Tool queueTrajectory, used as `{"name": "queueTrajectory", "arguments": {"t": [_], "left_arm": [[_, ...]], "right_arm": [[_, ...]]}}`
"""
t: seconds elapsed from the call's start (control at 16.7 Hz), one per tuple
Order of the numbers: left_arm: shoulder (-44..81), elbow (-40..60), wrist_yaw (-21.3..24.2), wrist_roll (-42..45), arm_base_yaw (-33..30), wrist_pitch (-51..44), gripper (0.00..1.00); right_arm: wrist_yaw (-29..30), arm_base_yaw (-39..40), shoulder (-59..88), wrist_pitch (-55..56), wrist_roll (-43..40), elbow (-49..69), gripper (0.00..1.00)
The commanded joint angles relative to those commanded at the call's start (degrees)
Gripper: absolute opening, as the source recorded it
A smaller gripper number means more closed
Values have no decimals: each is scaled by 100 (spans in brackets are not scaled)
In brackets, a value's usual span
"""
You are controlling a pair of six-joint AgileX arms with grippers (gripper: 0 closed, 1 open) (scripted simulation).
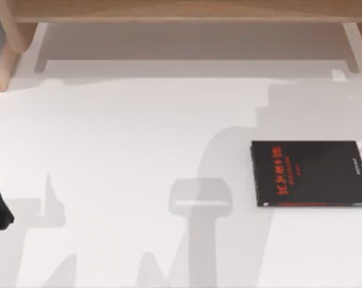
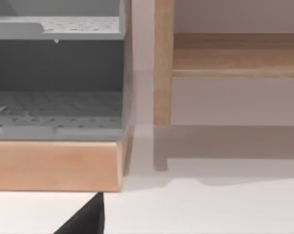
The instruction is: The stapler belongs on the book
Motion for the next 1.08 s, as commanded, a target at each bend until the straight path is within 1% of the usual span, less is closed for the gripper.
{"name": "queueTrajectory", "arguments": {"t": [0.24, 0.42, 0.84, 1.08], "left_arm": [[0, 0, 0, 0, 0, 0, 100], [0, 0, 0, 0, 0, 0, 100], [0, 0, 0, 0, 0, 0, 100], [0, 0, 0, 0, 0, 0, 100]], "right_arm": [[-26, -202, 1621, -903, -221, 1595, 100], [-64, -181, 2203, -1173, -293, 2222, 100], [-71, -173, 2309, -1196, -298, 2319, 100], [-74, -177, 2185, -1041, -314, 2059, 100]]}}
